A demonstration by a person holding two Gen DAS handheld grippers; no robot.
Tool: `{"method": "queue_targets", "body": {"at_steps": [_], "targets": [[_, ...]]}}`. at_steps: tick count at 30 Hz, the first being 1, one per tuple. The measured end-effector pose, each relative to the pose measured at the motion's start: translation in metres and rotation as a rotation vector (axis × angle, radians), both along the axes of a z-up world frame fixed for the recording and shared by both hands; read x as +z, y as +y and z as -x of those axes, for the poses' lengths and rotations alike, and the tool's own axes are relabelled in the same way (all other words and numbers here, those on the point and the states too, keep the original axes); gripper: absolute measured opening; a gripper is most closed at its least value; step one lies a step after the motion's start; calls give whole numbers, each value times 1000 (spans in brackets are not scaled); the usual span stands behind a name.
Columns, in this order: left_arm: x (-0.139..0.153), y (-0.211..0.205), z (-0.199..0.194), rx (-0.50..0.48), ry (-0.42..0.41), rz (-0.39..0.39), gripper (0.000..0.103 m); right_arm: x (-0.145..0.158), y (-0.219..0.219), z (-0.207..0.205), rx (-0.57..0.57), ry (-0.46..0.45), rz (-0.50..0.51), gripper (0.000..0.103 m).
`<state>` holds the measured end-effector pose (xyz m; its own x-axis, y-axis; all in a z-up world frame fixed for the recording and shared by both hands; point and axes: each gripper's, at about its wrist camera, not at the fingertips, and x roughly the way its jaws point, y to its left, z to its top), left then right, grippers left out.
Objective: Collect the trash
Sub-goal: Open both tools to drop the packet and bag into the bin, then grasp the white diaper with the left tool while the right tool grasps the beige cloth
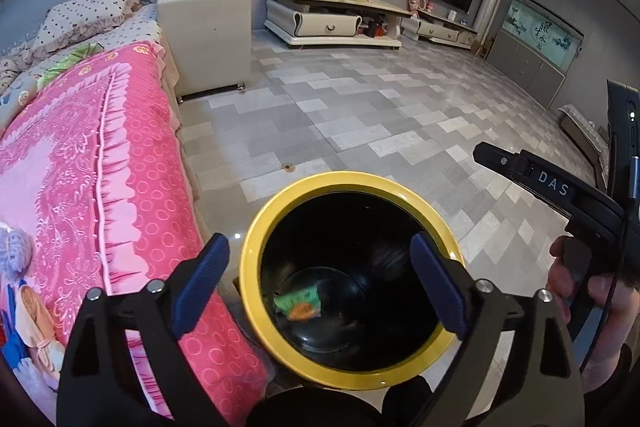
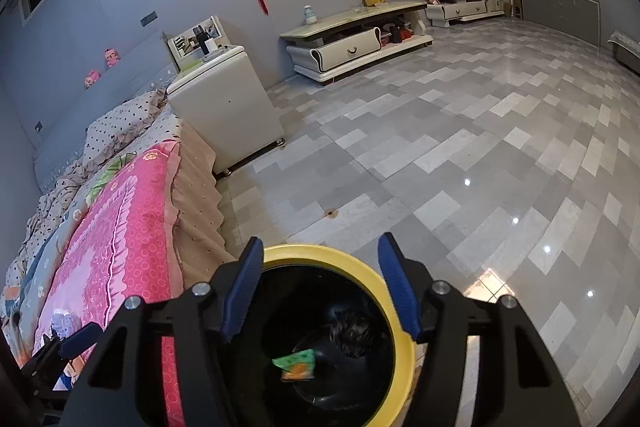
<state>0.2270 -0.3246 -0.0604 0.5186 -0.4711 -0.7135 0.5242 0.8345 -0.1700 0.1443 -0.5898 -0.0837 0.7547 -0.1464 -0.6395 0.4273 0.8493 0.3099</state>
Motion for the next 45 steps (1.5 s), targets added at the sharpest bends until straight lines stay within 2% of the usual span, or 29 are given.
{"method": "queue_targets", "body": {"at_steps": [5,10,21,28,35,45], "targets": [[14,28,0,61,-52,-25,92,9,11,5,23,-18,-28,65],[30,73,-1,132,-93,-19,92,27,38,8,100,-54,-42,68],[62,197,-3,325,-168,-19,93,70,128,3,315,-110,-21,75],[73,274,-1,443,-201,-45,94,86,189,-7,457,-114,-25,78],[73,344,-3,557,-199,-66,94,89,243,-20,564,-93,-23,79],[52,423,-13,680,-177,-132,94,69,315,-47,719,21,23,79]]}}
